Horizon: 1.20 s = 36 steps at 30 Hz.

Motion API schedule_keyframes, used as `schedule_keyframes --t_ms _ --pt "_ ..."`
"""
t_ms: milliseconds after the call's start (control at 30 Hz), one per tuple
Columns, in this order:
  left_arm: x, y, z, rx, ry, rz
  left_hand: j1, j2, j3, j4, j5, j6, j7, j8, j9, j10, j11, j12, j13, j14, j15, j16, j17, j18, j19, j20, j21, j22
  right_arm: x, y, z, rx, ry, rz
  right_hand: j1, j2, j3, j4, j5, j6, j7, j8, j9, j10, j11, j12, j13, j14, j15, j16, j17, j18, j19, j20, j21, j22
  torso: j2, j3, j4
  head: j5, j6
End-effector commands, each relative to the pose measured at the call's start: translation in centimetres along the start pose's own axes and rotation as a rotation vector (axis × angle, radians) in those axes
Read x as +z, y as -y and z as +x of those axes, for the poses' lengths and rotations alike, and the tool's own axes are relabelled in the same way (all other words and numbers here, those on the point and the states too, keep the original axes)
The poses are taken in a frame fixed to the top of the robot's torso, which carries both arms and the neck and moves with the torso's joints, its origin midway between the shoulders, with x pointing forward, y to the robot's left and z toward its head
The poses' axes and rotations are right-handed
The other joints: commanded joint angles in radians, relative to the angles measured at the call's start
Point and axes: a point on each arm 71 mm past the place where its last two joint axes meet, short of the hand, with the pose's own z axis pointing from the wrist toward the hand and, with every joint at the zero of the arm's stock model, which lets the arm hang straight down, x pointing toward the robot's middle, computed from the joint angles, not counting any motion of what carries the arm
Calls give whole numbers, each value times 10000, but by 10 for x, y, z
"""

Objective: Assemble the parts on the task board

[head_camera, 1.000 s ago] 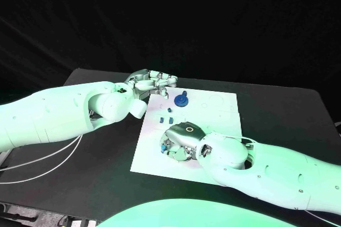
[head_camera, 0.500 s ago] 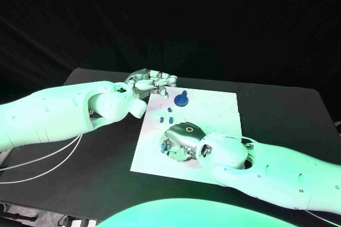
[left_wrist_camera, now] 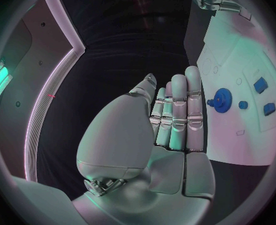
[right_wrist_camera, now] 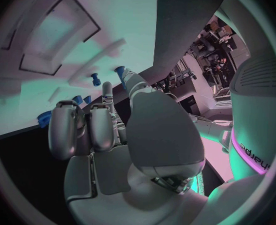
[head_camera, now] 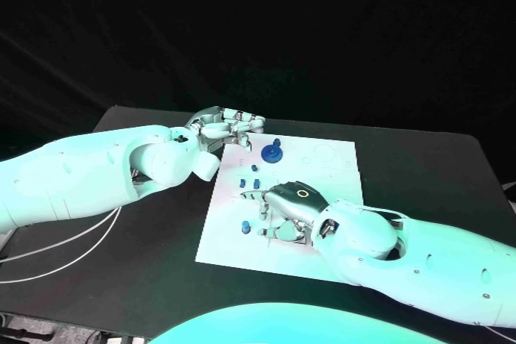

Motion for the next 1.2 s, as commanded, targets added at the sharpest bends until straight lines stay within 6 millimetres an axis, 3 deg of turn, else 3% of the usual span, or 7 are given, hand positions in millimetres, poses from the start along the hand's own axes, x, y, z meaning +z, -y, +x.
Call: schedule_keyframes --t_ms 33,233,333,433,567,900,1200 --pt "0 1 1 -11 -176 49 6 82 -42 -12 -30 -69 -19 46 2 -101 12 31 10 -84 7 31 -10 128 37 7 -69 -10 -8 4 -15 614 880 -116 213 78 -85 252 -25 985 281 195 161 -63 -8 179 56 156 -7 -139 -183 75 -109 -7 -174 744 -13 -1 -7 -102 38" --pt "1 1 0 -5 -146 35 8 83 -43 -13 -30 -71 -18 48 2 -105 12 34 10 -86 7 31 -11 128 37 8 -71 -10 -35 30 -41 2430 1240 206 689 476 390 150 8 3137 698 1119 536 457 193 793 281 -66 142 -728 -949 209 -407 111 -892 323 -26 -10 -3 -419 115" --pt "1 0 -1 -3 -142 12 8 83 -43 -13 -30 -71 -18 48 2 -105 12 34 10 -86 7 31 -11 128 37 8 -71 -10 -56 54 -53 3497 1062 1152 430 426 312 254 -9 3886 444 1492 666 1169 -54 1672 785 -123 -25 -999 -1297 245 -434 31 -1017 252 -56 -20 -11 -769 143" --pt "0 0 -2 2 -116 -2 8 83 -43 -13 -30 -71 -18 48 2 -105 12 34 10 -86 7 31 -11 128 37 8 -71 -10 -80 76 -61 4145 852 2188 -104 331 -34 475 -135 4587 99 1934 908 1613 -351 3149 1858 238 -267 -286 -319 47 15 -171 -123 809 -98 -38 -53 -988 147" --pt "1 0 -2 4 -107 -1 8 83 -43 -13 -30 -71 -18 48 2 -105 12 34 10 -86 7 31 -11 128 37 8 -71 -10 -113 99 -65 4461 550 3556 -919 409 -863 936 355 4825 -182 2360 1406 2743 -633 7822 7667 547 -405 706 1023 -201 528 -471 1029 1550 -159 -73 -87 -1272 131" --pt "2 -1 -2 3 -113 -12 8 83 -43 -13 -30 -71 -18 48 2 -105 12 34 10 -86 7 31 -11 128 37 8 -71 -10 -163 107 -40 3158 -574 5743 -1274 553 -1705 1161 722 4476 -69 2248 1718 3133 -496 9150 9771 712 -416 1490 2156 -385 825 -403 1834 2071 -263 -102 -211 -1679 101" --pt "2 -2 -2 3 -112 -48 16 88 -47 -19 -31 -72 -20 57 4 -110 11 51 15 -92 8 33 -14 128 37 9 -76 -13 -163 103 -23 2397 -395 6229 -1311 626 -2056 1161 1407 4493 -68 2204 1850 3088 -491 9179 9965 718 -403 1597 2314 -399 847 -377 1902 2125 -305 -111 -247 -1722 51"
